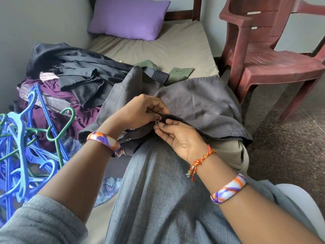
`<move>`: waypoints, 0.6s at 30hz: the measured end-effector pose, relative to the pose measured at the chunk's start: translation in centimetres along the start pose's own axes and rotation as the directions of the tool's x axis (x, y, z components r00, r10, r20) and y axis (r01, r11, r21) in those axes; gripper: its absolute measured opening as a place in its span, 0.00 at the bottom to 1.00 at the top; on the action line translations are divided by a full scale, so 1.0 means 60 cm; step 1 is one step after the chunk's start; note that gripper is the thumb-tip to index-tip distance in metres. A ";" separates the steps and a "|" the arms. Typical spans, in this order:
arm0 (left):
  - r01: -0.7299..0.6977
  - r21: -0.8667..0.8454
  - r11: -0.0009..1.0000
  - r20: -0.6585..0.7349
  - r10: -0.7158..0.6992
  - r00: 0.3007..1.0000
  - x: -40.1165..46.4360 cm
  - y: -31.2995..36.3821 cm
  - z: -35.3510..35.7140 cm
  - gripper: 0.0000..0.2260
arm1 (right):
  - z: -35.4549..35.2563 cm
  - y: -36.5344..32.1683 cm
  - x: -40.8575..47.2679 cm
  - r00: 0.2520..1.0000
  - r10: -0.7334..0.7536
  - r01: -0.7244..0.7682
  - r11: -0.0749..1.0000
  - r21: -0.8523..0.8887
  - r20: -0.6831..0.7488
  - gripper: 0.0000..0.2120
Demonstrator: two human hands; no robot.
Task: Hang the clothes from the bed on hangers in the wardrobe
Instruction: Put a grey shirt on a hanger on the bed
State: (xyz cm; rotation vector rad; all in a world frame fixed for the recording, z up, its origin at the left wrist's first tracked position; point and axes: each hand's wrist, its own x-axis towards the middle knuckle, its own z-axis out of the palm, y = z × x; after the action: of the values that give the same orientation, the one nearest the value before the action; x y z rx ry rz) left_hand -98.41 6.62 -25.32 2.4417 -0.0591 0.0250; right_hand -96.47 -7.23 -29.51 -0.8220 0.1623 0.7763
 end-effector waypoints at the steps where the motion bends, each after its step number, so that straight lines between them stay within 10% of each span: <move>1: 0.009 -0.014 1.000 0.014 -0.009 1.000 -0.002 -0.001 0.000 0.13 | -0.002 0.000 0.000 1.000 0.008 -0.007 1.000 0.010 -0.005 0.13; 18: 0.044 0.165 0.985 -0.023 -0.041 0.999 -0.017 0.015 0.007 0.09 | -0.008 0.012 0.010 0.987 0.018 -0.017 1.000 0.012 -0.161 0.14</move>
State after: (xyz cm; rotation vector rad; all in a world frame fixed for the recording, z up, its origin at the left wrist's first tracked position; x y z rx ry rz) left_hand -99.45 5.73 -25.09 2.6083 0.0037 0.0363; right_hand -96.43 -6.92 -30.53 -0.8746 0.3174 0.7250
